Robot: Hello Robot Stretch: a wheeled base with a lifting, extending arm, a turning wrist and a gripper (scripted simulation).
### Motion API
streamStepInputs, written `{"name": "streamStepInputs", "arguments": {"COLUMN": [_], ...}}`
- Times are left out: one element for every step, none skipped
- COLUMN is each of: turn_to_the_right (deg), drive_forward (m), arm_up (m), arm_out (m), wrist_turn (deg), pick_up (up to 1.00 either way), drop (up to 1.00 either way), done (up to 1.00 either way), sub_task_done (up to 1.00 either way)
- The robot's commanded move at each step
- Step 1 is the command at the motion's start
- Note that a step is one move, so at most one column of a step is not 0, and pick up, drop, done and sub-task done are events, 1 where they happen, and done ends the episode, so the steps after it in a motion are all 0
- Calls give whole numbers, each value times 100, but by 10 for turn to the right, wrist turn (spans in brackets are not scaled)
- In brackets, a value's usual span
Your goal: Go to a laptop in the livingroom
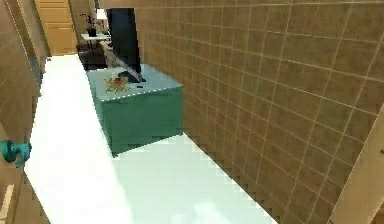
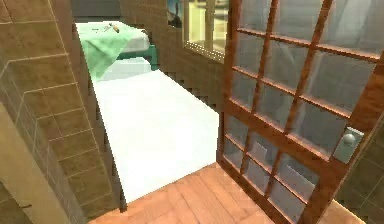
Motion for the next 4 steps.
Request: {"name": "streamStepInputs", "arguments": {"turn_to_the_right": [-240,0,120,0], "drive_forward": [0,45,0,80], "arm_up": [0,0,0,0], "arm_out": [0,0,0,0], "wrist_turn": [0,0,0,0], "pick_up": [0,0,0,0], "drop": [0,0,0,0], "done": [0,0,0,0], "sub_task_done": [0,0,0,0]}}
